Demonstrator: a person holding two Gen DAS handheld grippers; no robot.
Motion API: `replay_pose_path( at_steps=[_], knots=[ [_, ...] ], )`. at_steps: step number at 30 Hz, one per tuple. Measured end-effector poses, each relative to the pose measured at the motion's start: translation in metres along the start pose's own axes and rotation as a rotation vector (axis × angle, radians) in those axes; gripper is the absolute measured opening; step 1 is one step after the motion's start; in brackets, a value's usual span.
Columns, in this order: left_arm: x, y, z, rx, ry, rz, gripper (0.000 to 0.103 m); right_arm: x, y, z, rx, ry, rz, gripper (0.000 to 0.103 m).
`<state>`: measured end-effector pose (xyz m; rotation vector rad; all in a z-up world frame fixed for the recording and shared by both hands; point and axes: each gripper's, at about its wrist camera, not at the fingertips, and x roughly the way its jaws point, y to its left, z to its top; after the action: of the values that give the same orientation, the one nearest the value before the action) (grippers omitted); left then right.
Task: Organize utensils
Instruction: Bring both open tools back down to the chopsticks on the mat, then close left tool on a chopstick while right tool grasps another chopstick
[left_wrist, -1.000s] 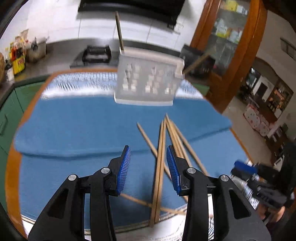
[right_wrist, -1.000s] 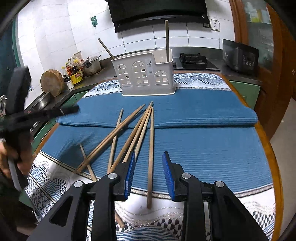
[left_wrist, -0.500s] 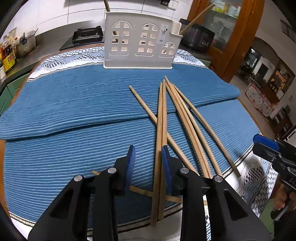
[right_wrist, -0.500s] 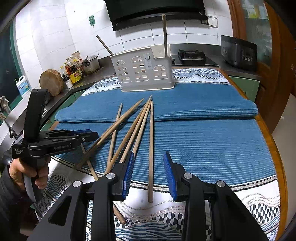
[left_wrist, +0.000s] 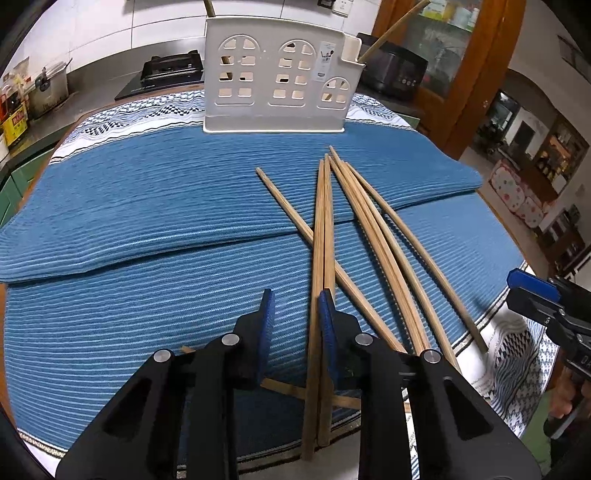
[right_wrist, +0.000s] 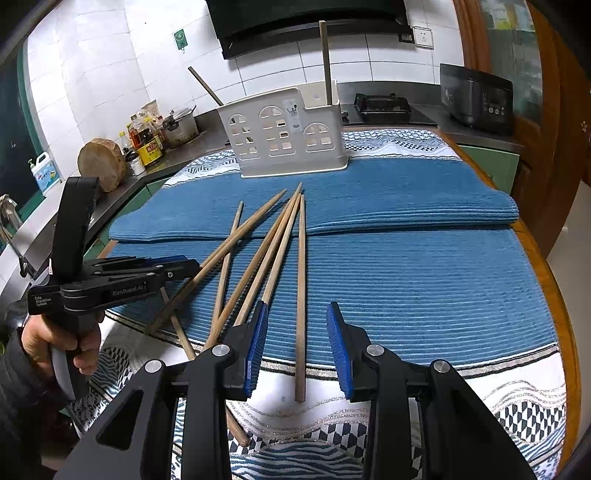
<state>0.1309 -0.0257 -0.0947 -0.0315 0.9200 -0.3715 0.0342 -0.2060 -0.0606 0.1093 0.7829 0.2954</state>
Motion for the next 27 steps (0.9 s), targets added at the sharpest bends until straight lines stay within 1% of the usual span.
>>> replay_pose_path(
  at_steps=[3,5,7,12,20,22,24,25,27],
  knots=[
    [0.002,-0.004,-0.001,0.017,0.008,-0.008,0.024,0.001,0.001,0.000,-0.001,0.002,0.004,0.033],
    [0.007,-0.008,-0.004,0.035,0.025,0.001,0.024,0.001,0.001,0.000,-0.004,0.002,0.003,0.033],
    [0.010,-0.006,-0.005,0.030,0.029,0.006,0.023,0.000,0.001,0.000,-0.003,0.000,0.003,0.033],
    [0.009,-0.004,-0.006,0.007,0.014,0.003,0.016,0.004,-0.001,-0.001,0.007,0.009,-0.003,0.033],
    [0.007,-0.011,-0.016,-0.005,-0.025,-0.005,0.016,0.020,-0.005,-0.008,0.024,0.054,-0.003,0.032],
    [0.006,-0.014,-0.017,0.005,-0.034,0.010,0.016,0.023,-0.005,-0.010,0.026,0.064,-0.006,0.031],
    [0.006,-0.014,-0.017,0.000,-0.034,0.010,0.016,0.026,-0.005,-0.011,0.026,0.072,-0.007,0.030],
    [0.006,-0.013,-0.017,-0.003,-0.035,0.012,0.011,0.028,-0.005,-0.011,0.023,0.076,-0.008,0.029],
    [0.005,-0.012,-0.017,-0.012,-0.036,0.022,0.008,0.032,-0.004,-0.013,0.017,0.085,-0.011,0.027]
  ],
)
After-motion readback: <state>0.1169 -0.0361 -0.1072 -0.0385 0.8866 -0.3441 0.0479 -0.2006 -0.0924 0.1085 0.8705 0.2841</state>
